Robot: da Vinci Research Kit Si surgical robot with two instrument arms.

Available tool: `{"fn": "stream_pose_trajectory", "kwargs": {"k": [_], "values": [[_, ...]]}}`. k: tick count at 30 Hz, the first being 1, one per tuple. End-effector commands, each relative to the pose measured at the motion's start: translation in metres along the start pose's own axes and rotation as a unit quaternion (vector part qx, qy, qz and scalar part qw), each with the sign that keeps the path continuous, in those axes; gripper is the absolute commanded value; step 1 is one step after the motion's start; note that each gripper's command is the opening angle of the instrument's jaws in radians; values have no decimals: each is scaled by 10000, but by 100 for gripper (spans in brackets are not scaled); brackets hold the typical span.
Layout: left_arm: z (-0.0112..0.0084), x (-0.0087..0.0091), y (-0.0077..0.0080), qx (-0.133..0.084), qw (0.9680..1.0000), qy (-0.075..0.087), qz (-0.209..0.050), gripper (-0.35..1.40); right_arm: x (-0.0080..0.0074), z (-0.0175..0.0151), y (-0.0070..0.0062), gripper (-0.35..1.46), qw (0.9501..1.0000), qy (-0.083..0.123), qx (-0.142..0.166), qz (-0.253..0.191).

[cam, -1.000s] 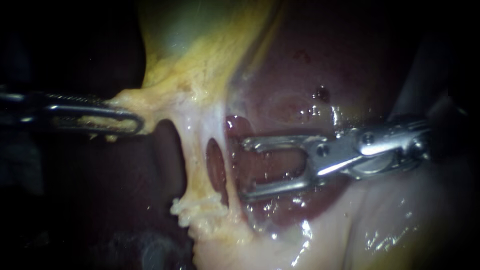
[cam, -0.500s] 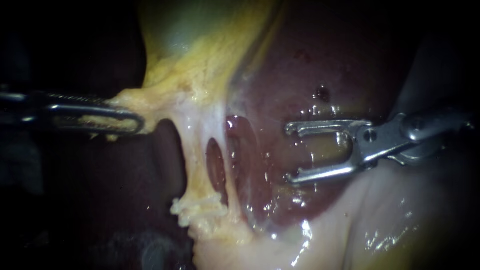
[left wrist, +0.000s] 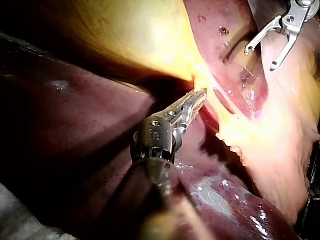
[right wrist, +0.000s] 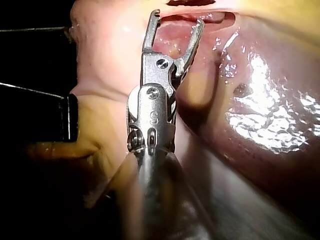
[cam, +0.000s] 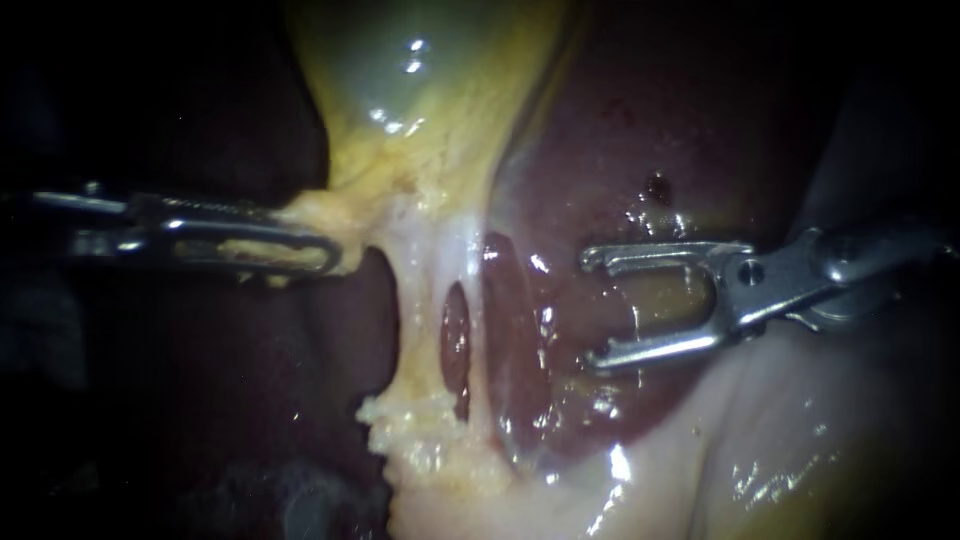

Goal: Going back second clip left tube

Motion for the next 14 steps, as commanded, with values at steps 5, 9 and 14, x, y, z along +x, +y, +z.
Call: {"fn": "stream_pose_trajectory", "kwargs": {"k": [5, 9, 14], "values": [[13, -9, -13, 5, 10000, -53, 28, -35, 0, 0, 0, 50, 10000, -3, -14, 0], [15, -11, -16, -6, 10000, -73, 35, -35, 0, 0, 0, 50, 10000, -3, -13, 0], [15, -10, -14, -5, 10000, -72, 33, -35, 0, 1, 0, 50, 10000, -3, -14, 0]]}}
